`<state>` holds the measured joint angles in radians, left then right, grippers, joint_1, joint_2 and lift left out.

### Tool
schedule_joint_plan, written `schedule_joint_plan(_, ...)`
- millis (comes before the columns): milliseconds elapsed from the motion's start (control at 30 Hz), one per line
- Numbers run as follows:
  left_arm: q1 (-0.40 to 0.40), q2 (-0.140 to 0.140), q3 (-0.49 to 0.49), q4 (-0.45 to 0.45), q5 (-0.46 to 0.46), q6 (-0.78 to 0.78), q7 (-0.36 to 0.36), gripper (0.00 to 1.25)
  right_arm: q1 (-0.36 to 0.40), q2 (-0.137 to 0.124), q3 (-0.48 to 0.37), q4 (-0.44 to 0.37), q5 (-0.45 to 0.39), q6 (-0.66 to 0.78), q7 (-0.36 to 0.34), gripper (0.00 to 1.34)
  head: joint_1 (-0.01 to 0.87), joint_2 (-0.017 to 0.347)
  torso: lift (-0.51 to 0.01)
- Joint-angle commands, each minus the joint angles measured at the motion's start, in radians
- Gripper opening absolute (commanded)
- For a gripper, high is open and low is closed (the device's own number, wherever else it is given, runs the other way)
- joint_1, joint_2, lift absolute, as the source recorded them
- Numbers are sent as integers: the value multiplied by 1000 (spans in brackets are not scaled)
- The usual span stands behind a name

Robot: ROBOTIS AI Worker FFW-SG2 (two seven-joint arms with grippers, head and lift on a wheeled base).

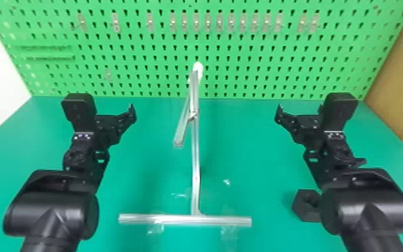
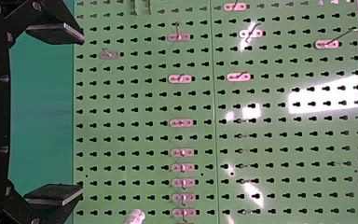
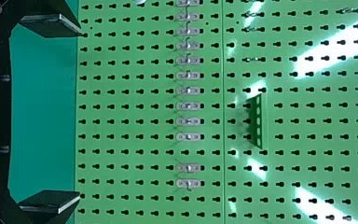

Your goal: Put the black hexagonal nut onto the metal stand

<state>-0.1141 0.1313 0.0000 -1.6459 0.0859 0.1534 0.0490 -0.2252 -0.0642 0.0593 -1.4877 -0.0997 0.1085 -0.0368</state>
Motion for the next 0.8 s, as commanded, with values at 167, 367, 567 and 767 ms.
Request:
schedule_joint_plan(167, -1, 1, 0, 0, 0, 0, 0, 1100, -2, -2, 4, 0, 0, 2, 0, 1261, 693, 81, -1)
schedule_joint_plan(367, -1, 1, 0, 0, 0, 0, 0, 1101, -2, -3, 4, 0, 0, 2, 0, 1261, 693, 81, -1)
schedule_joint_plan(567, -2, 1, 0, 0, 0, 0, 0, 1101, -2, -3, 5, 0, 0, 2, 0, 1261, 693, 81, -1)
schedule_joint_plan(767, -2, 1, 0, 0, -1, 0, 0, 1100, -2, -3, 4, 0, 0, 7, 0, 1261, 693, 81, -1)
